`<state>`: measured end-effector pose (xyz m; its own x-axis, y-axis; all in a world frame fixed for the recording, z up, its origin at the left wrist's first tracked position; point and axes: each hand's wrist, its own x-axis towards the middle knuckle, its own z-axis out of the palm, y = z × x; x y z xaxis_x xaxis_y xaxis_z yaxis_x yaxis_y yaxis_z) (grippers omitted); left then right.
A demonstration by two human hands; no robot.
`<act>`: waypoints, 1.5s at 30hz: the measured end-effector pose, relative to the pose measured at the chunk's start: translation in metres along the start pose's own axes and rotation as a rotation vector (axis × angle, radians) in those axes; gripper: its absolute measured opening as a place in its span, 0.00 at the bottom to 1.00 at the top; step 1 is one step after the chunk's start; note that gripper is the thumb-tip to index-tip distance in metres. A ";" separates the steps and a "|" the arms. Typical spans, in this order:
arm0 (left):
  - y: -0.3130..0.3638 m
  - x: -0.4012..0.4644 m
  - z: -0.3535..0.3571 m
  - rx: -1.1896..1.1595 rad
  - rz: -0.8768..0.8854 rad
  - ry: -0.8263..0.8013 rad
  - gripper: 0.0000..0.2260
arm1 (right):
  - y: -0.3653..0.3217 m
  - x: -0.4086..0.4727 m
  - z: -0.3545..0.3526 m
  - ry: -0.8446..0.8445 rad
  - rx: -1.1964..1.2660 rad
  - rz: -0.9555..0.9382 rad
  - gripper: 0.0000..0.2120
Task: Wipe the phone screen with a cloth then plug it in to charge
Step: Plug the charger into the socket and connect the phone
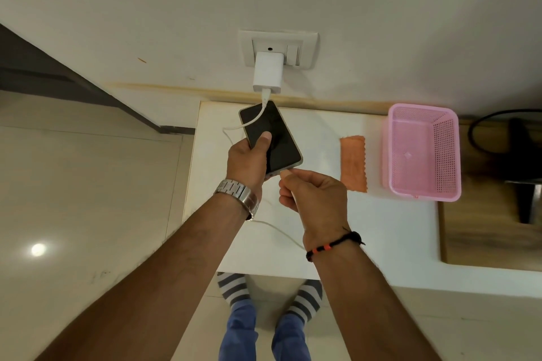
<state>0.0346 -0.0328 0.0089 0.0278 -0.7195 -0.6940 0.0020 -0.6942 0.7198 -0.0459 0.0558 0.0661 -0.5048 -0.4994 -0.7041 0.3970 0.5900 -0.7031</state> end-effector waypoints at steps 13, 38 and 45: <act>-0.002 0.004 -0.019 0.105 0.079 -0.076 0.07 | 0.021 -0.015 -0.013 -0.176 -0.168 0.088 0.08; -0.002 0.005 -0.024 0.206 0.108 -0.156 0.10 | 0.029 -0.011 -0.015 -0.300 -0.239 0.066 0.08; -0.011 0.001 -0.036 0.361 0.133 -0.257 0.11 | 0.010 0.023 -0.031 -0.160 -0.148 0.044 0.11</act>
<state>0.0707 -0.0253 0.0011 -0.2441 -0.7531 -0.6109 -0.3346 -0.5259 0.7820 -0.0775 0.0700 0.0459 -0.3568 -0.5588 -0.7486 0.2926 0.6942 -0.6576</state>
